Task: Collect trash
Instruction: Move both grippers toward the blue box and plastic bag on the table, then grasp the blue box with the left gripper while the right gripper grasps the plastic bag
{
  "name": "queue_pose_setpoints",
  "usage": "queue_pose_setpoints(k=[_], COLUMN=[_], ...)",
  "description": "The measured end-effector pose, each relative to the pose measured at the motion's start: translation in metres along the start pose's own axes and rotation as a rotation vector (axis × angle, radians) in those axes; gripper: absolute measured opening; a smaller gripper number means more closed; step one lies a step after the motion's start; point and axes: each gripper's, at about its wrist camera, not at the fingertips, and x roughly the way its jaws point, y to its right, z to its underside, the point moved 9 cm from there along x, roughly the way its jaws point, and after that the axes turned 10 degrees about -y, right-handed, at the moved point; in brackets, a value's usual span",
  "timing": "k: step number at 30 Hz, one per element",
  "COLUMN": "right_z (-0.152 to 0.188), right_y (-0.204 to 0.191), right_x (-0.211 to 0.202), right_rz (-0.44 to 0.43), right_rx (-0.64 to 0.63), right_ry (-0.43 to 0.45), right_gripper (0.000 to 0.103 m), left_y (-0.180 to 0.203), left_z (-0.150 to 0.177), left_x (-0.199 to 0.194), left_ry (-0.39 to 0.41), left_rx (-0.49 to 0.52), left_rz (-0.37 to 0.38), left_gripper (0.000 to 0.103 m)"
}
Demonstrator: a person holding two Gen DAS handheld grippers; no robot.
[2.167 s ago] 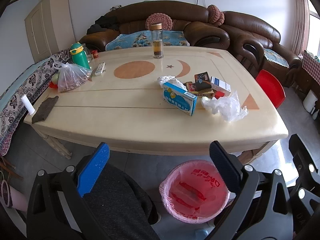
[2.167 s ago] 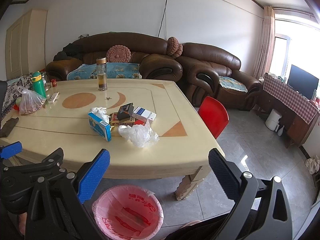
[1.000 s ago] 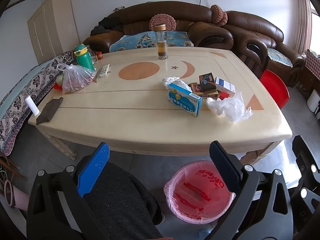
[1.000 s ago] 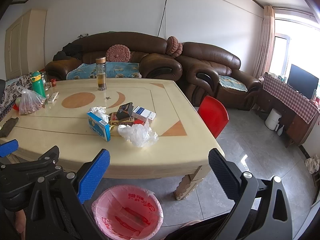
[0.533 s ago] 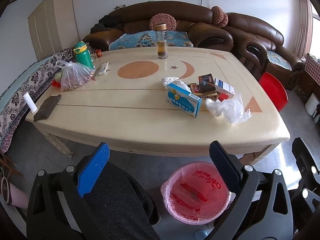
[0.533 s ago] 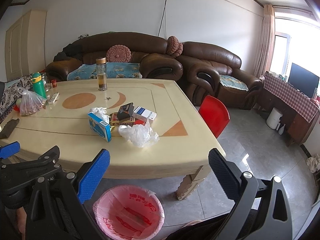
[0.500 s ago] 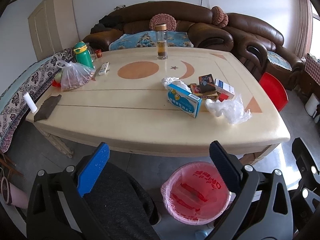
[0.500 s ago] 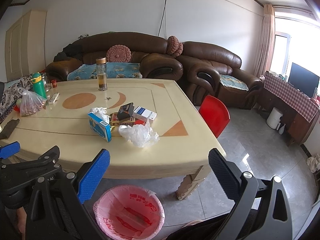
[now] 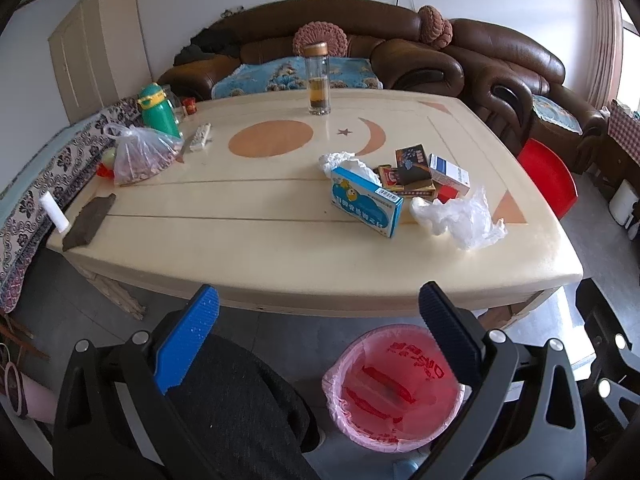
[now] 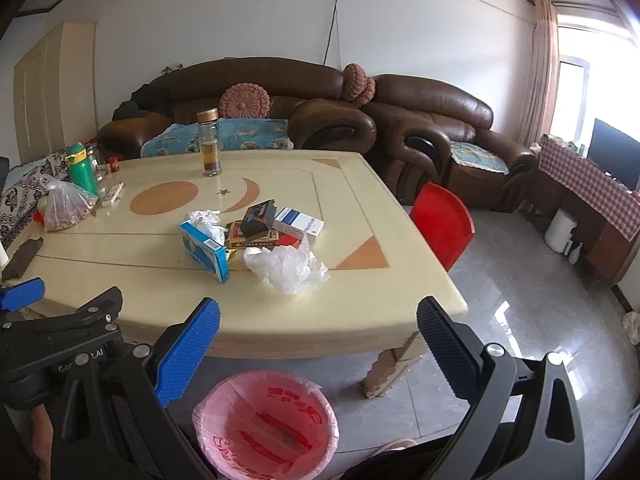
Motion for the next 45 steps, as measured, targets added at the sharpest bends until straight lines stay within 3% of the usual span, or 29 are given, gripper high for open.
queue_pose_setpoints(k=[8, 12, 15, 21, 26, 34, 45], right_z=[-0.006, -0.009, -0.013, -0.016, -0.027, -0.041, -0.035], right_y=[-0.008, -0.01, -0.01, 0.0, 0.0, -0.018, -0.031], right_x=[0.043, 0.067, 0.085, 0.145, 0.171, 0.211, 0.246], right_rz=[-0.085, -0.084, -0.095, -0.181, -0.189, -0.236, -0.343], right_rx=[-0.018, -0.048, -0.06, -0.037, -0.1, -0.232, -0.227], right_ry=[-0.061, -0.074, -0.083, -0.192, -0.166, -0.157, -0.203], right_gripper=[0.097, 0.097, 0.097, 0.097, 0.097, 0.097, 0.097], left_y=[-0.01, -0.01, -0.004, 0.022, 0.037, 0.046, 0.048], left_z=[-0.023, -0.039, -0.046, -0.056, -0.065, -0.078, -0.091], left_x=[0.039, 0.06, 0.077, 0.111, 0.137, 0.174, 0.21], left_ry=[-0.094, -0.118, -0.157, -0.237, -0.312, -0.402, -0.494], left_rx=[-0.018, -0.015, -0.032, -0.049, -0.069, -0.159, -0.335], left_rz=[0.017, 0.009, 0.055, 0.11, 0.14, 0.154, 0.199], left_gripper=[0.098, 0.098, 0.098, 0.098, 0.098, 0.098, 0.098])
